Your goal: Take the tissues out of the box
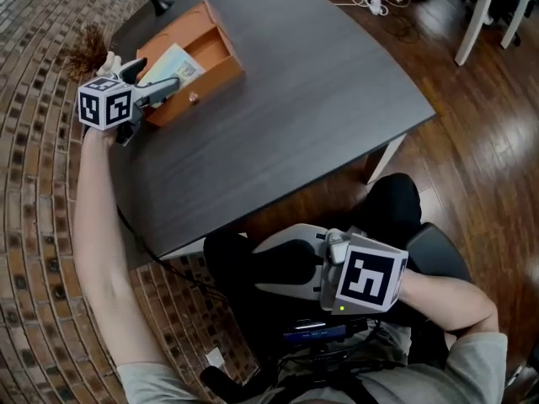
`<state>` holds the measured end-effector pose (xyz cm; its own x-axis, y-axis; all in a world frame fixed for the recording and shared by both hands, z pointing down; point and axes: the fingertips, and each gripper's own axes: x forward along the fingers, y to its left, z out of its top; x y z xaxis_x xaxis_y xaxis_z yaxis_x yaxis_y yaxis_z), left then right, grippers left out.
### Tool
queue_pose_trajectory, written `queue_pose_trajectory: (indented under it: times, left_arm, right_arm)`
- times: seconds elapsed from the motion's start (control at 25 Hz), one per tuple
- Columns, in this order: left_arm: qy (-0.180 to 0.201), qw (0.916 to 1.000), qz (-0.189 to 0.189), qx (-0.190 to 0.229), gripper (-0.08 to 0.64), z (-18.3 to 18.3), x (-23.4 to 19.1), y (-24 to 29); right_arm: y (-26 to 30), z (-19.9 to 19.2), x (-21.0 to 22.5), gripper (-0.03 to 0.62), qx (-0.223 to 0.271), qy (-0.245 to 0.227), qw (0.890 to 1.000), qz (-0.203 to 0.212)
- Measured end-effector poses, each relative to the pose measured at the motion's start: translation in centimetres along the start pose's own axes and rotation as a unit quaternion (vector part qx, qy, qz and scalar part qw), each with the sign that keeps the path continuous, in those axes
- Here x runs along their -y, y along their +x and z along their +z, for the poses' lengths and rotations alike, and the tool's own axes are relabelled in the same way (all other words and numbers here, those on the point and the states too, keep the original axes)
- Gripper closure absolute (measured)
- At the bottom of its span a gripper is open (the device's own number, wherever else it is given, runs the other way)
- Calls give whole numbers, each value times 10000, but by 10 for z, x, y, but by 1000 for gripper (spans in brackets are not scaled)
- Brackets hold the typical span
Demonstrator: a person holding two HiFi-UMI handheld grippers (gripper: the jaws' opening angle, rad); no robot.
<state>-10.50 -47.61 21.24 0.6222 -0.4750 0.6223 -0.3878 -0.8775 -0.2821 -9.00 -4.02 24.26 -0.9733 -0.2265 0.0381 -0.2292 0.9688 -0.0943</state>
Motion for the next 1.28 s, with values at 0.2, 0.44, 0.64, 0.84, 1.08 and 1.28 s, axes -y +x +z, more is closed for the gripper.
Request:
queue_pose_trajectory:
  times: [0.2,0.44,0.64,0.84,1.08,1.28]
  left_arm:
    - [-14,9991,-287,-302,80,-7,1,12]
    - [-328,9971,-594,-348,112,-12,6,24]
    - [-117,9977,-552,-364,154,-10,9,25]
    - [144,9993,-157,-320,160,0,3,18]
    - [250,9993,115,266,161,39,6,-10]
    - [-131,9908,-21,1345,161,80,29,-46]
  right_arm:
    - [-3,1,3,451,51,-8,10000,-21]
    - [1,-1,2,451,55,44,10000,-8]
    - [4,-2,4,451,24,6,10000,-17]
    - [5,-3,3,451,9,-18,10000,7]
    - [6,-4,2,451,-36,-88,10000,12]
    - [6,-5,1,451,-65,-143,9999,0]
